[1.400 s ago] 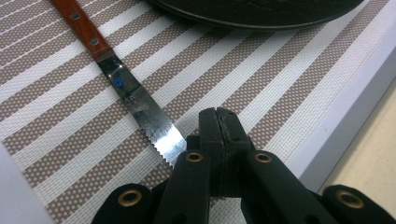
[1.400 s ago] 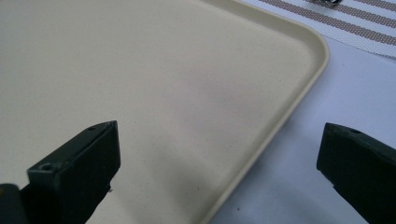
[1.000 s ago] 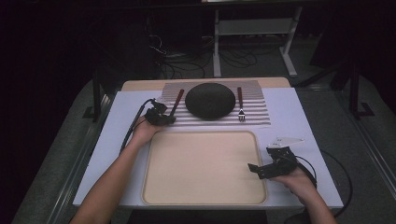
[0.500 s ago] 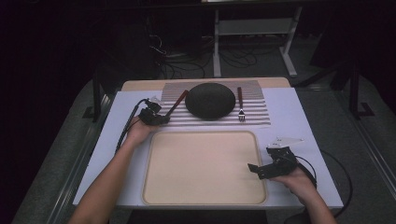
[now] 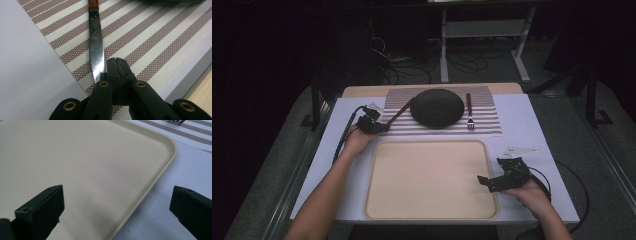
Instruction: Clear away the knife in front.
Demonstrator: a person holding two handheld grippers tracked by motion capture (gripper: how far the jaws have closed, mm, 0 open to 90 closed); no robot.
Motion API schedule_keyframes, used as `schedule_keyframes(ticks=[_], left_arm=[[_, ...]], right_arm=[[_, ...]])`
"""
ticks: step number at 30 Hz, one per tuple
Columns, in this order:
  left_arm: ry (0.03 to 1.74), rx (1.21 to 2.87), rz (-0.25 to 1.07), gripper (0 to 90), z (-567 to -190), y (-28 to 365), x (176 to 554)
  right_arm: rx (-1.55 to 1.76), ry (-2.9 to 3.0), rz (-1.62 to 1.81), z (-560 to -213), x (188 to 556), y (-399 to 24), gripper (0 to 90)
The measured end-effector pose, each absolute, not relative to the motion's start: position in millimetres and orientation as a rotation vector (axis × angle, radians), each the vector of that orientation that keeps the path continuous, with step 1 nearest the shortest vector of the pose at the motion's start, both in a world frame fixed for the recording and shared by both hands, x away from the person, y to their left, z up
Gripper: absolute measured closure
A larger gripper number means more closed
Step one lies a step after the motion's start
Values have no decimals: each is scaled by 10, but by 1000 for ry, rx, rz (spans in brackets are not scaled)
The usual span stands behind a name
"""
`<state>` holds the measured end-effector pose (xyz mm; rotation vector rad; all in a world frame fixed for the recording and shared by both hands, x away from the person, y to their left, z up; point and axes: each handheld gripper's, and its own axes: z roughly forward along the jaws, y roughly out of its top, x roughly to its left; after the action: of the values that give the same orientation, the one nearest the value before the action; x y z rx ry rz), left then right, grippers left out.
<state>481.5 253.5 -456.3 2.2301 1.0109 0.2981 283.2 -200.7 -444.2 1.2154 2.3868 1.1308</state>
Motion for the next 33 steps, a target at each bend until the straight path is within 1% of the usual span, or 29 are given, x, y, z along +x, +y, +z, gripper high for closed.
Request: schedule_keyframes(ticks=[4, 10, 16, 19, 26, 31, 33], left_arm=[[991, 2218, 277, 814, -4530, 2545, 4784], [943, 2196, 237, 638, -4435, 2590, 4673], [890, 2185, 208, 488, -4346, 2665, 4495], [869, 2169, 206, 425, -4308, 2701, 4397], [824, 2140, 191, 318, -4248, 2765, 4150], [789, 2139, 211, 201, -4241, 2785, 3937], [781, 2142, 216, 170, -4247, 2795, 3852]], right_arm=[[1217, 2387, 1133, -4441, 2832, -2006, 0], [1215, 2388, 1140, -4436, 2829, -2010, 0], [1209, 2391, 1142, -4435, 2825, -2008, 0], [1209, 2391, 1142, -4435, 2825, -2010, 0], [1207, 2393, 1145, -4434, 2822, -2008, 0], [1204, 2395, 1144, -4434, 2821, -2006, 0], [1205, 2394, 1144, -4434, 2819, -2004, 0]])
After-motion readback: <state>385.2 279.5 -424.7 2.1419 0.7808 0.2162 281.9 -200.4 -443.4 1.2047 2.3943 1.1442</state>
